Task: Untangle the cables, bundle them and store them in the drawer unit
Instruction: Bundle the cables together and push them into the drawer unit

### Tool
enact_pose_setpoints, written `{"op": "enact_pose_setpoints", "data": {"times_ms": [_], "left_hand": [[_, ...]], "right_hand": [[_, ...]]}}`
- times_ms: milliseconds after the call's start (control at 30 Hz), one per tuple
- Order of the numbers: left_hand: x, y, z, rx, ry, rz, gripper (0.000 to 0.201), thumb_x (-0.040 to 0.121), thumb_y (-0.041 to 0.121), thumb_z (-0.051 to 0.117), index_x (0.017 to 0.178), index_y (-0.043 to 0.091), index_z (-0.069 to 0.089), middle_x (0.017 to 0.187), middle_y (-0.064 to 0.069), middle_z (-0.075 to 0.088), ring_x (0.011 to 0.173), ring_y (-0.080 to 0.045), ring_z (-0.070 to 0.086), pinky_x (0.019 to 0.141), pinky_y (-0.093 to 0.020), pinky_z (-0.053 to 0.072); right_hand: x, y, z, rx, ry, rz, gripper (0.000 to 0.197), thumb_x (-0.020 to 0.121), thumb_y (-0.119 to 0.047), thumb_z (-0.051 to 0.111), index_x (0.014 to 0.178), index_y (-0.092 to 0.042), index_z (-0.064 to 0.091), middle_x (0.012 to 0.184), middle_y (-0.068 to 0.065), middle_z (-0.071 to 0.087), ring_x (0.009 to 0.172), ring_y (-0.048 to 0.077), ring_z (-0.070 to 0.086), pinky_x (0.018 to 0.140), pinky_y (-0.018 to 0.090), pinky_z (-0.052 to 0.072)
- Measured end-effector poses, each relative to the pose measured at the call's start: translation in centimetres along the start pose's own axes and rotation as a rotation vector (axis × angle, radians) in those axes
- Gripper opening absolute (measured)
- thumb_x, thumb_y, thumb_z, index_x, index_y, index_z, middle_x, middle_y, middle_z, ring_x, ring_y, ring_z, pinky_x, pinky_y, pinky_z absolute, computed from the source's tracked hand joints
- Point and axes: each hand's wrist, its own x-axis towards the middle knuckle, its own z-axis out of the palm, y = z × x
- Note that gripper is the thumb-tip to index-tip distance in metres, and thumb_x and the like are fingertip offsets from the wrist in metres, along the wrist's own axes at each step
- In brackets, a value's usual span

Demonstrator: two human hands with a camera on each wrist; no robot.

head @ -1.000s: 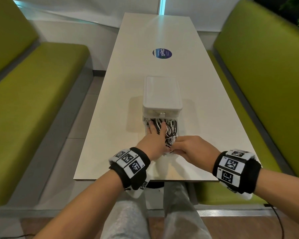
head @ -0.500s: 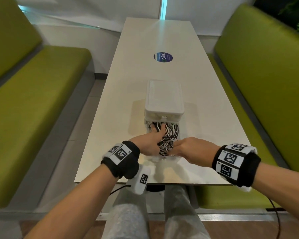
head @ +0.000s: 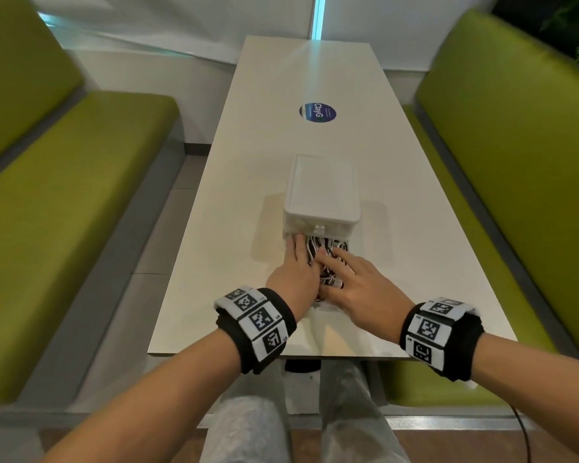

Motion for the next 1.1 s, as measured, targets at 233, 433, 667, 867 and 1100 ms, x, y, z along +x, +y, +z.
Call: {"op": "enact_pose_setpoints", "data": {"times_ms": [233,433,667,867,1100], "left_hand": [[-0.7,-3.2,1.7,-0.085,0.054,0.139,0.083,0.100,0.035,0.043,0.151,0.005,-0.015,0.162,-0.014,-0.004,0.150,-0.025,-0.007,0.120,-0.051,0.001],[-1.0,-5.7,1.1,-0.202,0.139,0.238,0.064,0.102,0.037,0.041,0.154,0.011,0.015,0.161,-0.019,0.002,0.150,-0.028,-0.001,0.121,-0.049,0.010],[1.5,-7.6,-1.2,-0.345,0.548,0.192,0.089,0.087,0.042,0.066,0.155,0.018,0.015,0.163,-0.006,0.003,0.150,-0.027,0.006,0.119,-0.047,0.015],[4.3,-7.4,-0.4,-0.463,0.666,0.166,0.048,0.090,0.006,0.063,0.137,0.011,0.053,0.147,-0.011,0.047,0.142,-0.035,0.033,0.109,-0.046,0.040],[3.9,-7.5,-0.4,-0.420,0.756,0.173,0.037,0.086,-0.004,0.065,0.120,0.010,0.066,0.127,-0.009,0.065,0.127,-0.041,0.051,0.095,-0.046,0.050]], "right_hand": [[0.3,2.2,1.9,0.026,-0.140,-0.063,0.053,0.102,-0.046,0.007,0.153,-0.035,-0.001,0.159,-0.009,-0.019,0.147,0.024,-0.017,0.120,0.044,0.000],[0.4,3.0,2.5,-0.073,-0.141,-0.126,0.077,0.093,-0.071,0.017,0.154,-0.027,0.005,0.162,-0.002,-0.002,0.148,0.029,-0.003,0.118,0.054,0.009],[0.4,3.3,3.7,-0.039,-0.064,-0.163,0.072,0.097,-0.058,0.030,0.155,-0.023,0.008,0.162,0.002,0.006,0.148,0.031,0.005,0.116,0.051,0.024],[0.3,3.3,4.3,-0.014,-0.024,-0.141,0.065,0.099,-0.053,0.025,0.154,-0.020,0.013,0.161,0.002,0.011,0.148,0.030,0.008,0.117,0.049,0.023],[1.2,3.9,4.0,-0.100,0.029,-0.121,0.062,0.097,-0.049,0.027,0.151,-0.017,0.028,0.158,0.004,0.026,0.144,0.033,0.027,0.114,0.048,0.030]]}}
